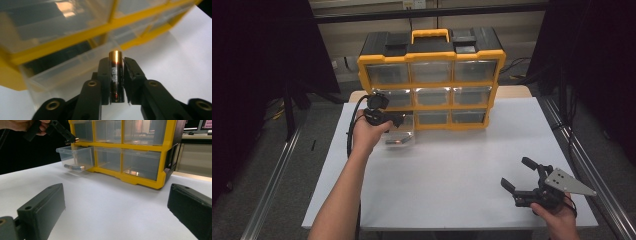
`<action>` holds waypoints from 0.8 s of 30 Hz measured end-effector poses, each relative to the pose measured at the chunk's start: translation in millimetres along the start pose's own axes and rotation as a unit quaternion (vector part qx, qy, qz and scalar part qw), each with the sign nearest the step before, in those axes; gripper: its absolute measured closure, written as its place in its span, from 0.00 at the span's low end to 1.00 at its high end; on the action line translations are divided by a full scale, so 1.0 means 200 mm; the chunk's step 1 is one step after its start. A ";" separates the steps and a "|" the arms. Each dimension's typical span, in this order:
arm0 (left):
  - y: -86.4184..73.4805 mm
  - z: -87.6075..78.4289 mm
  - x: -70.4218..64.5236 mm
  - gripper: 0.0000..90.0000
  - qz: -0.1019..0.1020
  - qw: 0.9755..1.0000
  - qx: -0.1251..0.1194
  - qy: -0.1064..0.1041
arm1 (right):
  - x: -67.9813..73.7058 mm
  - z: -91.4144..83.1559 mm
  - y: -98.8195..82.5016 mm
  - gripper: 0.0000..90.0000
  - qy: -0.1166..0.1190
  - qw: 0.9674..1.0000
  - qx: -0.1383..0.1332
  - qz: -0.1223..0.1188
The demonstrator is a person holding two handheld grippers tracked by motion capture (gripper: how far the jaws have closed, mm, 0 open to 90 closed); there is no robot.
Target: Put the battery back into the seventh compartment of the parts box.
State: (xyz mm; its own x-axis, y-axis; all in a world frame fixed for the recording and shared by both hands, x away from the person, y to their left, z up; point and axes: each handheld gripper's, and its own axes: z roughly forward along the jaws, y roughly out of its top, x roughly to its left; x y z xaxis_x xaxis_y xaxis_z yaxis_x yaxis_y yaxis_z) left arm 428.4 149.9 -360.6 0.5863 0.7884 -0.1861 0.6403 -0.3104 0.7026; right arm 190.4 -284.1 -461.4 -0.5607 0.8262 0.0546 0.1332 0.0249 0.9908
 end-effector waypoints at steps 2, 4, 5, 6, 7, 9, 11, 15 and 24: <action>-0.01 0.00 0.00 0.60 0.002 1.000 -0.010 0.007 | 0.00 0.01 0.00 0.01 0.001 1.000 0.000 -0.001; -0.04 -0.01 -0.01 0.56 0.000 1.000 -0.020 -0.001 | 0.00 0.01 0.00 0.01 0.002 1.000 0.001 -0.001; -0.06 -0.03 -0.02 0.52 0.001 1.000 -0.021 -0.007 | 0.00 0.01 0.00 0.01 0.002 1.000 0.001 0.000; -0.07 -0.04 -0.02 0.50 0.001 1.000 -0.026 -0.010 | 0.00 0.01 0.00 0.01 0.003 1.000 -0.001 -0.001; -0.09 -0.06 -0.02 0.46 0.008 0.999 -0.031 -0.018 | 0.00 0.01 0.00 0.01 0.002 1.000 0.000 -0.001; -0.13 -0.09 -0.04 0.37 0.020 0.999 -0.044 -0.021 | 0.00 0.01 0.00 0.01 0.001 1.000 0.000 -0.001; -0.18 -0.13 -0.05 0.31 0.030 0.997 -0.062 -0.026 | 0.00 0.01 0.00 0.01 0.002 1.000 0.001 -0.003; -0.30 -0.20 -0.09 0.19 0.038 0.994 -0.088 -0.043 | 0.01 0.01 0.00 0.01 0.003 1.000 0.003 -0.005; -0.56 -0.28 -0.06 0.10 0.023 0.989 -0.138 -0.048 | 0.01 0.02 0.00 0.01 -0.001 1.000 0.005 -0.004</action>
State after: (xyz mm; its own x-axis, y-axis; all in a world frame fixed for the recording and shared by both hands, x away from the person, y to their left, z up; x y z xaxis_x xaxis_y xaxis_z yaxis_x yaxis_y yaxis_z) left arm 322.7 205.3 -399.4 0.6655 0.7178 -0.2045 0.4598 -0.1784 0.8699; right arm 192.2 -281.3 -462.1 -0.5600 0.8272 0.0461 0.1370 0.0376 0.9899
